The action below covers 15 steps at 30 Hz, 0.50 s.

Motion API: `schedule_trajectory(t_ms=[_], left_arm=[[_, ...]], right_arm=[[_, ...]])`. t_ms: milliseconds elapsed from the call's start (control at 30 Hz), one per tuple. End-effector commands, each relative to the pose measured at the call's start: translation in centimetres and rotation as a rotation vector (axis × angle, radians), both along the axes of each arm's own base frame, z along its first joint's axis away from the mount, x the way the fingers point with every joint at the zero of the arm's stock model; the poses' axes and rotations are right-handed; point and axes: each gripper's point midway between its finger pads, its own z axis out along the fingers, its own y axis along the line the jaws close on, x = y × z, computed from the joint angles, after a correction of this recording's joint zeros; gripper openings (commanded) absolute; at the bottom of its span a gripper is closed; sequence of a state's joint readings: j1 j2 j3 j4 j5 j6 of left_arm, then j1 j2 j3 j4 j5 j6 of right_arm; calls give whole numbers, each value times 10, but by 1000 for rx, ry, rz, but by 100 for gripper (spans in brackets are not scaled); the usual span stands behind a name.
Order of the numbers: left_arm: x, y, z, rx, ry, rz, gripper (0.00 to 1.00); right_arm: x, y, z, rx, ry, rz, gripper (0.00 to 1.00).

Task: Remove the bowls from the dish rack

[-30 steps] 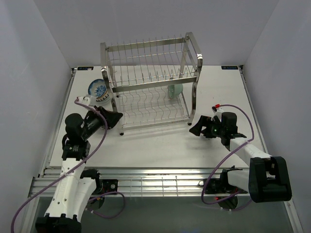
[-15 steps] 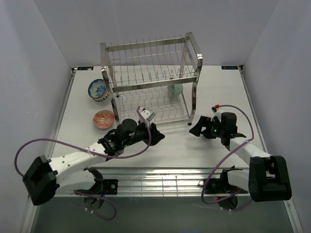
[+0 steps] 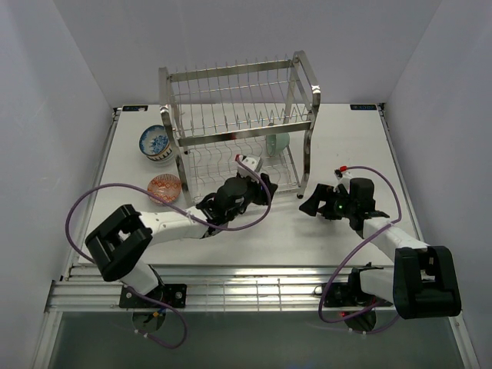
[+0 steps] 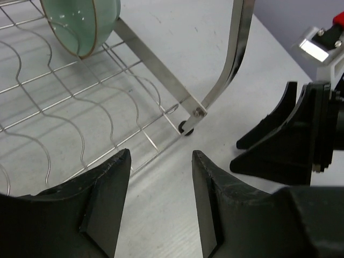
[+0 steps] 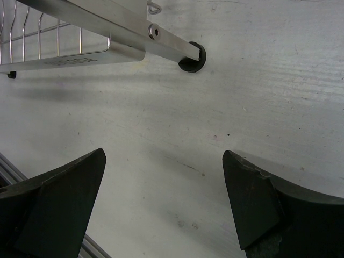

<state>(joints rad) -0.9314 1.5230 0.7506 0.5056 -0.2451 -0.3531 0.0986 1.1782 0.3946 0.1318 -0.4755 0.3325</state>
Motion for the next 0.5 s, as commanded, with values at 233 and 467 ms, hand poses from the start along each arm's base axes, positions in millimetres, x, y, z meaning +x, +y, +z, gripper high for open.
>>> schedule_trajectory(t_ms=[233,467], left_arm=[[71,-8,17,-273,30,90,61],[106,-12,21,-318,13,93,61]], right_arm=[[7,4,10,14,-43,22,95],[8,6,9,19,-39,28,95]])
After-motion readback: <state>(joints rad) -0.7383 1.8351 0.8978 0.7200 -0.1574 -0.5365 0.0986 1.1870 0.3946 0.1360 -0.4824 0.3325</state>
